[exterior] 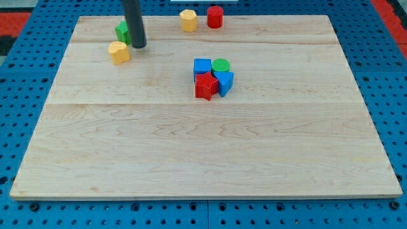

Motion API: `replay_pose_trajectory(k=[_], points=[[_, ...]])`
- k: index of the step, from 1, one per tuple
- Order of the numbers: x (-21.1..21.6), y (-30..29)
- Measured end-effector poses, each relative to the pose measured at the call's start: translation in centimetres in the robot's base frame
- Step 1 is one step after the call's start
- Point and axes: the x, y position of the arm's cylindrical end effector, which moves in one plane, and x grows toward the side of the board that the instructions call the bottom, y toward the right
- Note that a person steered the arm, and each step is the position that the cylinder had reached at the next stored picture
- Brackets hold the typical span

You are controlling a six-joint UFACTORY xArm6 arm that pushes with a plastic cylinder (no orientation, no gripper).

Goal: Slide the green star to the bottom of the yellow hexagon

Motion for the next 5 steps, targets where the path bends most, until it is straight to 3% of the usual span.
replay_pose_trajectory(k=[2,3,5], points=[[0.0,-7.7],[-2.6,-7.6],[-3.8,-0.9]])
